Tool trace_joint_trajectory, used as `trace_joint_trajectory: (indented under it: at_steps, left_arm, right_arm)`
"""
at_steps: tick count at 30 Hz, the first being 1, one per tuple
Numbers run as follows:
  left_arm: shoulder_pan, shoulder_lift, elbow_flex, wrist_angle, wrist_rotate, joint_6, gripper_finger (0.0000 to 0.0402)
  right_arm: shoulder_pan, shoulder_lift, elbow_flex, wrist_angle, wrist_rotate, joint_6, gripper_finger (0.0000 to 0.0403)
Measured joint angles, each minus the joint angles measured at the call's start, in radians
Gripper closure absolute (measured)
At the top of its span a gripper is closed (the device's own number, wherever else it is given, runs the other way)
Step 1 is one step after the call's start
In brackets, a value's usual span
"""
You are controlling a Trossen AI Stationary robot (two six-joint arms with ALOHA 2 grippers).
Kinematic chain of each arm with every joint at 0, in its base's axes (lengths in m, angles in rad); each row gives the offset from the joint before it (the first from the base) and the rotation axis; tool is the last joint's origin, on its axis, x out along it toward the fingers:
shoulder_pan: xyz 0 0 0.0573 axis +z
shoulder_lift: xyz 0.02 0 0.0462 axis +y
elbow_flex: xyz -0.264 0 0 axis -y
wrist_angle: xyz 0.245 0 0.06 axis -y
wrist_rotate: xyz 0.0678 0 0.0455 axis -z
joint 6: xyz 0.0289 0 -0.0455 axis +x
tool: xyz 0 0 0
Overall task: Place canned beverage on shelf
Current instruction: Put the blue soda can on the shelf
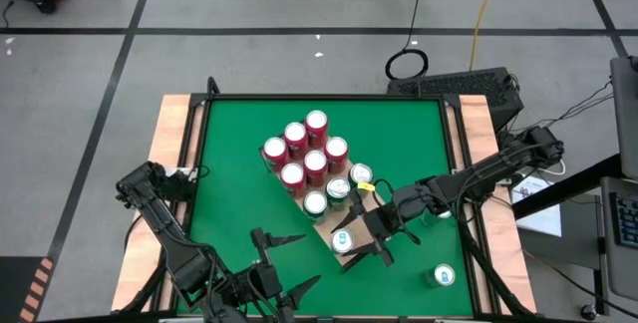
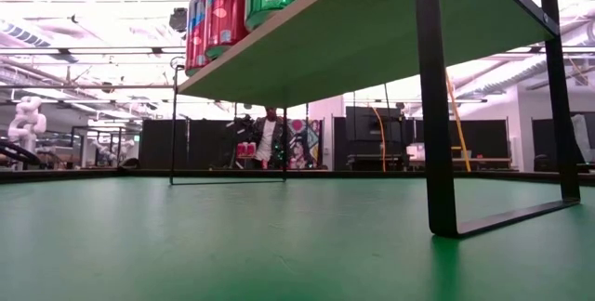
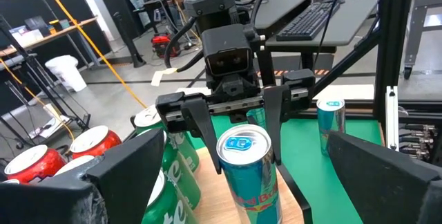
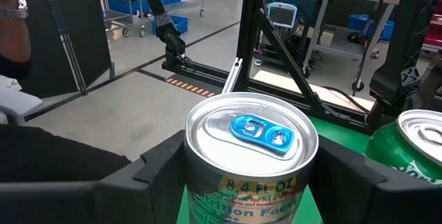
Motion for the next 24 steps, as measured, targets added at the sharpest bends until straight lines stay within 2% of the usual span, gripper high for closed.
trace_joint_trajectory:
  at_steps: [8,17,24]
  left_arm:
    - [0.000,0.000,0.000,0.000,0.000,0.000,0.0002]
    - [0.000,0.000,0.000,0.000,0.000,-0.001,0.0002]
    - [0.000,0.000,0.000,0.000,0.000,-0.003,0.0002]
  right_arm:
    - [0.001,0.000,0.000,-0.002,-0.001,0.005,0.0160]
    - [0.007,0.000,0.000,-0.004,0.020,0.007,0.0101]
    - [0.007,0.000,0.000,0.038,0.020,0.008,0.0095]
